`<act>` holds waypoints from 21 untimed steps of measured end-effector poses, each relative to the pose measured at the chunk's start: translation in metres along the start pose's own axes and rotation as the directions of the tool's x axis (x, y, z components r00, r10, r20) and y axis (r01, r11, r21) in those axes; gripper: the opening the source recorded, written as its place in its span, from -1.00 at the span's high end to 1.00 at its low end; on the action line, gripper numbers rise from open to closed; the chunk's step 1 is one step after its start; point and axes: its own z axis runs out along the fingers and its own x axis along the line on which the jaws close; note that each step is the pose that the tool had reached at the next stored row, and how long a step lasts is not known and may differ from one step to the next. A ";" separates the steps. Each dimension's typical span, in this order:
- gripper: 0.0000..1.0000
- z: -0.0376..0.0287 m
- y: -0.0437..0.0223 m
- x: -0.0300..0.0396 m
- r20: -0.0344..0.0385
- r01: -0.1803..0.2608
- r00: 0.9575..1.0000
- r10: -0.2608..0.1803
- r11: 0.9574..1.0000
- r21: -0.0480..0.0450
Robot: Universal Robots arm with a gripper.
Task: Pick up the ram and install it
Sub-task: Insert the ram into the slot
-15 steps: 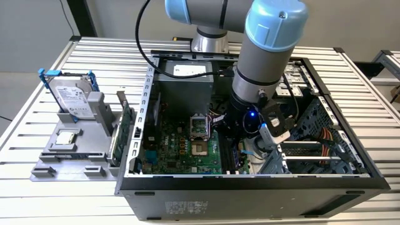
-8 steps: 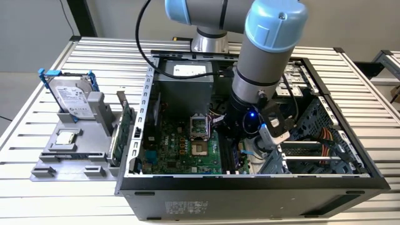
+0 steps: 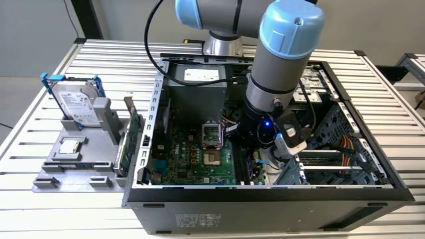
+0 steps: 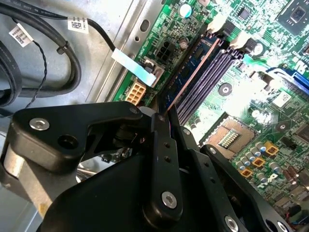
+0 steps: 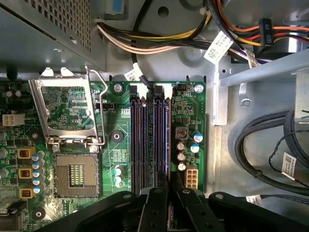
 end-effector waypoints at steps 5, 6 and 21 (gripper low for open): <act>-1.00 0.0004 0.0002 -0.0001 0.000 0.001 1.000 -0.001 1.000 -0.001; -1.00 -0.0003 0.0000 0.0000 0.000 0.002 1.000 -0.002 1.000 0.000; -1.00 -0.0368 -0.0007 -0.0004 0.000 0.004 1.000 -0.004 1.000 0.000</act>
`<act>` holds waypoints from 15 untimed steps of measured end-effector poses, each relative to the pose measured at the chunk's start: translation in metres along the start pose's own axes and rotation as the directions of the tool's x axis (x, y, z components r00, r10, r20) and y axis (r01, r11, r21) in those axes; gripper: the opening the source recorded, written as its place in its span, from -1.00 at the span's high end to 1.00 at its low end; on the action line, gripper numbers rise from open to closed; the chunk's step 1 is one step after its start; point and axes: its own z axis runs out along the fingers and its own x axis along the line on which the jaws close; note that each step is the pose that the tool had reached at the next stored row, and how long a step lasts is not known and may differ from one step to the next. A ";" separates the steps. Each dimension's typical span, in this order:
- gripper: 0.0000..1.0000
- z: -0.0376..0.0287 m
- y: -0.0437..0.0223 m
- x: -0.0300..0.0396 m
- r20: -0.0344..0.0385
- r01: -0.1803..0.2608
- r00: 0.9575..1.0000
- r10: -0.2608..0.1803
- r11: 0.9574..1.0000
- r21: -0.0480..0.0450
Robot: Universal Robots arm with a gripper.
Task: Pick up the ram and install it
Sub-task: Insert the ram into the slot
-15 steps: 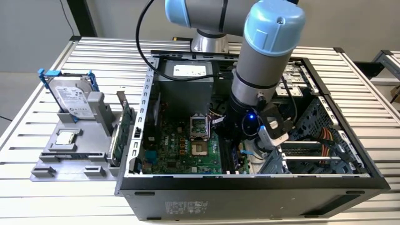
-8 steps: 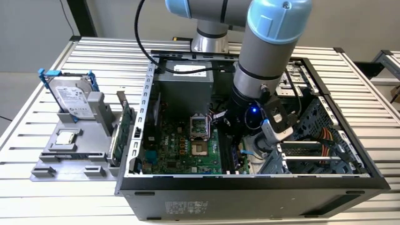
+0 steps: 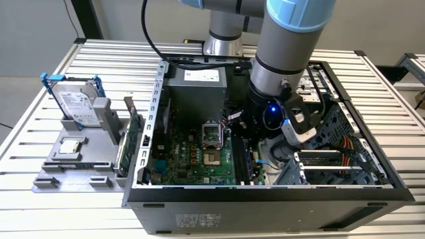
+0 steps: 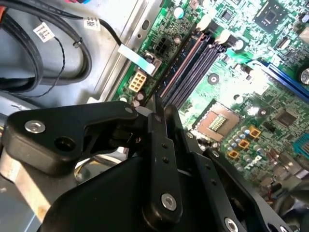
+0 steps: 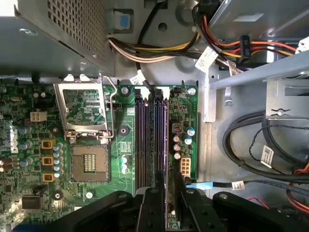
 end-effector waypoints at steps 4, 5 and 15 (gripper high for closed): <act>1.00 -0.0001 -0.0001 0.0000 0.000 0.000 1.000 0.000 1.000 0.000; 1.00 -0.0001 -0.0001 0.0000 0.000 0.000 1.000 0.000 1.000 0.000; 1.00 0.0000 -0.0002 0.0000 0.000 0.000 1.000 0.000 1.000 0.000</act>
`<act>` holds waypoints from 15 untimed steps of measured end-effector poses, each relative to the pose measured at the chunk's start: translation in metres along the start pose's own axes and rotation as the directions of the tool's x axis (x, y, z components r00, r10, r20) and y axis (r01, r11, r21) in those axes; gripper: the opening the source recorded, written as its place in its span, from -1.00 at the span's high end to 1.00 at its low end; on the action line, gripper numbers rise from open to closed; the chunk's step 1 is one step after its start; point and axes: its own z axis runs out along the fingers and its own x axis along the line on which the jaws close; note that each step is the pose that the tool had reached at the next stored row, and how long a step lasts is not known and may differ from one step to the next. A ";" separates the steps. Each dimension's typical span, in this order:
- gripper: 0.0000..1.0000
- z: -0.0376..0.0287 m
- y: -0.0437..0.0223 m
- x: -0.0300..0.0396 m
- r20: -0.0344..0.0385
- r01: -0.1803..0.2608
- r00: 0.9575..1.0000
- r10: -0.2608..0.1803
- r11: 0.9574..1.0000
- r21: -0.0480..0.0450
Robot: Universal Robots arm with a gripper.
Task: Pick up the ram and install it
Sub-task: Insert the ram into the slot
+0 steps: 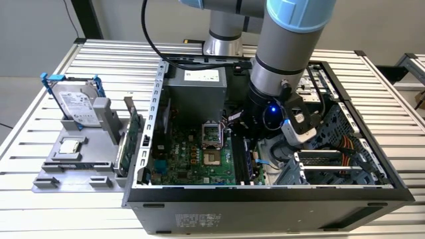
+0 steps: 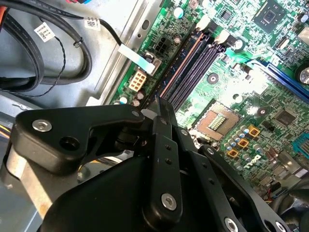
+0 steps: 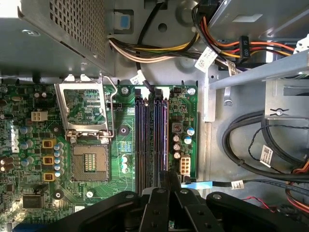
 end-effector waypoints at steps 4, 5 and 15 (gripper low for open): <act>1.00 0.0000 -0.0001 0.0000 0.000 0.000 1.000 0.000 1.000 0.000; 1.00 0.0000 -0.0001 0.0000 0.000 0.001 1.000 -0.001 1.000 0.000; 1.00 0.0000 0.0000 0.0000 0.002 0.119 0.993 -0.119 0.993 -0.001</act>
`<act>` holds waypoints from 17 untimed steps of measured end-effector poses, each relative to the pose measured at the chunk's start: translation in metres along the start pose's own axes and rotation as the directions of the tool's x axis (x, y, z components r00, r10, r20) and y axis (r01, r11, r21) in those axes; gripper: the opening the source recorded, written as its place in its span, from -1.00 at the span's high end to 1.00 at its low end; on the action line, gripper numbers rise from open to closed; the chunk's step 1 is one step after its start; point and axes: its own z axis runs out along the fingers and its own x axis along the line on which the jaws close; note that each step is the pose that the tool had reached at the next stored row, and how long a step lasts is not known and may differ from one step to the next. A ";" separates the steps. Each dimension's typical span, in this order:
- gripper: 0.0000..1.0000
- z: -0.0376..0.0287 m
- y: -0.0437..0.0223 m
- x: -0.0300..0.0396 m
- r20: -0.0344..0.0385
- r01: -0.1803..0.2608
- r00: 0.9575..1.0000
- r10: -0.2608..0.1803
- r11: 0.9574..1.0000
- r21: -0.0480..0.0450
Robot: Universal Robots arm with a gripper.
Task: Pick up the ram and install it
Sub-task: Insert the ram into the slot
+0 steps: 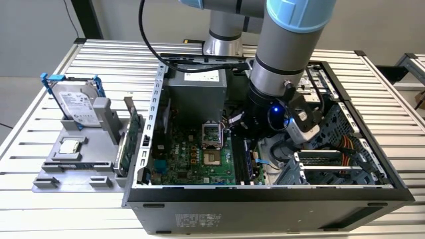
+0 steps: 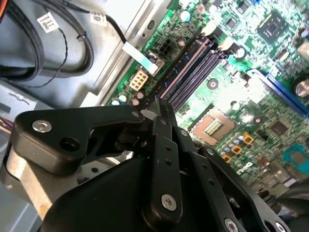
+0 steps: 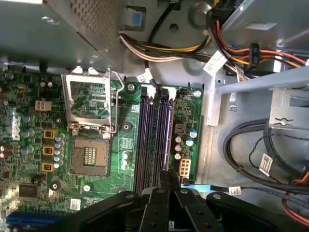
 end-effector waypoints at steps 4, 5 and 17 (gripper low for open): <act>1.00 0.0000 0.0007 0.0000 0.001 0.045 0.999 -0.045 0.999 0.000; 1.00 -0.0001 0.0008 -0.0001 0.001 0.057 0.998 -0.057 0.998 0.000; 1.00 -0.0001 0.0033 -0.0003 0.004 0.202 0.979 -0.202 0.979 -0.002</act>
